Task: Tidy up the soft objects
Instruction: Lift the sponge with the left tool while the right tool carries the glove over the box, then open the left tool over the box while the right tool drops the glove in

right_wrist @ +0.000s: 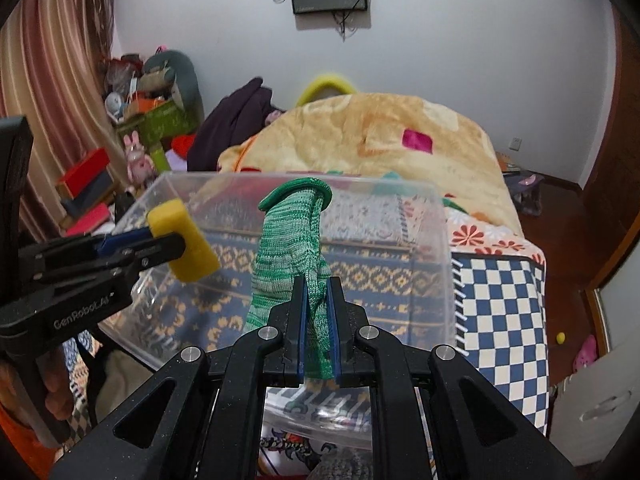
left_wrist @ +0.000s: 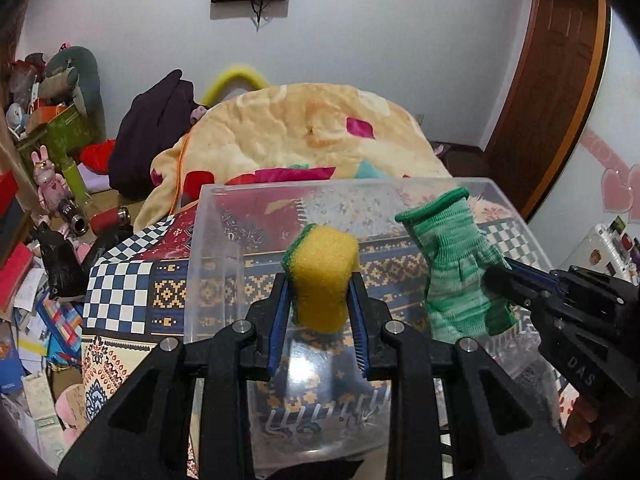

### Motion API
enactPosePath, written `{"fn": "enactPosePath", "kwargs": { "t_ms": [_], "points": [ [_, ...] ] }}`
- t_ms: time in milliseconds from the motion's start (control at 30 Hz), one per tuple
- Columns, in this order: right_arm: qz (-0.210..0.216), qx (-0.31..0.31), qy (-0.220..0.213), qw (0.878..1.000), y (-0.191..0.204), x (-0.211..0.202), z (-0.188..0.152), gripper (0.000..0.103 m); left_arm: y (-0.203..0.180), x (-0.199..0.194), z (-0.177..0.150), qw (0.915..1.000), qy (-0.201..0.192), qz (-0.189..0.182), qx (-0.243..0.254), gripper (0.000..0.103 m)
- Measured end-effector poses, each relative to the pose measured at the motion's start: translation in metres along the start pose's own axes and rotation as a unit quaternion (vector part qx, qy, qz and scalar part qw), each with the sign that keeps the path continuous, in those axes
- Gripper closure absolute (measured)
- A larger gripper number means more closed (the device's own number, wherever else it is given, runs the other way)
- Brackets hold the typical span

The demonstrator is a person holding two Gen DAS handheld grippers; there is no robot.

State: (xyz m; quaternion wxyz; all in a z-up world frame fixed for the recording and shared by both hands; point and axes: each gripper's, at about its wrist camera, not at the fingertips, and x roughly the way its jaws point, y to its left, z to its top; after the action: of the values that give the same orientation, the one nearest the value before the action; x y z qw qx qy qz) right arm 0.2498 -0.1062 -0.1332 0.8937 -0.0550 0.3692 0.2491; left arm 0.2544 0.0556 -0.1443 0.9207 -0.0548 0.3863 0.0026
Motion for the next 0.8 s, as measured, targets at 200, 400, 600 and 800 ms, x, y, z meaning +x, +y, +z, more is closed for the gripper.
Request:
{"fn": "enactPosePath", "kwargs": {
  "t_ms": [200, 400, 600, 800],
  "points": [
    [0.000, 0.003, 0.016, 1.000, -0.005, -0.002, -0.002, 0.092, -0.002, -0.007, -0.002, 0.9999, -0.003, 0.010, 0.003, 0.066],
    [0.008, 0.013, 0.011, 1.000, -0.012, -0.015, -0.004, 0.071, -0.004, -0.031, -0.002, 0.9994, -0.031, 0.012, 0.009, 0.053],
    [0.004, 0.017, -0.027, 0.999, -0.016, -0.049, -0.003, 0.057, -0.004, -0.057, -0.003, 0.9984, -0.056, 0.001, 0.011, 0.050],
    [0.002, 0.012, -0.071, 0.997, -0.018, -0.082, -0.006, 0.041, -0.007, -0.093, -0.015, 0.9958, -0.089, -0.009, 0.018, 0.042]
  ]
}}
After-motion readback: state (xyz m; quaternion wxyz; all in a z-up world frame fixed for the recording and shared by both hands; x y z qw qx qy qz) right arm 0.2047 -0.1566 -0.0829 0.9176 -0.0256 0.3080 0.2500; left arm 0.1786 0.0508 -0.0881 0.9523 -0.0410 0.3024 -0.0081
